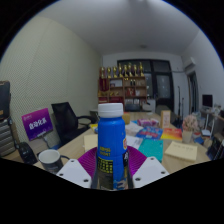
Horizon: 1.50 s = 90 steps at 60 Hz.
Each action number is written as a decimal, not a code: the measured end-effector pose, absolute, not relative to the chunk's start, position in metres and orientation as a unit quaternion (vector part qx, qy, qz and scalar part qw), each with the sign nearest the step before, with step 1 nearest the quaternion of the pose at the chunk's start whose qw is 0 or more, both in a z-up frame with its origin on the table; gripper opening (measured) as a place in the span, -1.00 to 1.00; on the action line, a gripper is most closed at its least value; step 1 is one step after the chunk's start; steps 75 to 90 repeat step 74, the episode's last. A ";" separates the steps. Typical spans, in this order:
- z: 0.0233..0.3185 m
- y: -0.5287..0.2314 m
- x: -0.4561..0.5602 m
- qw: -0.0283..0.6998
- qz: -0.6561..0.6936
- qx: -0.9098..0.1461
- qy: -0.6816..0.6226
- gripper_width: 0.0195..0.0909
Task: Pour water
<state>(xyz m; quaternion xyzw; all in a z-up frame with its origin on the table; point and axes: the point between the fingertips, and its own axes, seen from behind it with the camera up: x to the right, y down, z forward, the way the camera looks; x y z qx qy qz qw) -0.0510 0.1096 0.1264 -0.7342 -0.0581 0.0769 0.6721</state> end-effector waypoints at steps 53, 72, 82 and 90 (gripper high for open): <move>0.128 -0.020 -0.002 0.623 0.057 -0.779 -0.039 0.80; 0.180 -0.170 0.003 0.647 0.090 -0.756 -0.039 0.80; 0.183 -0.181 0.005 0.652 0.094 -0.751 -0.040 0.79; 0.183 -0.181 0.005 0.652 0.094 -0.751 -0.040 0.79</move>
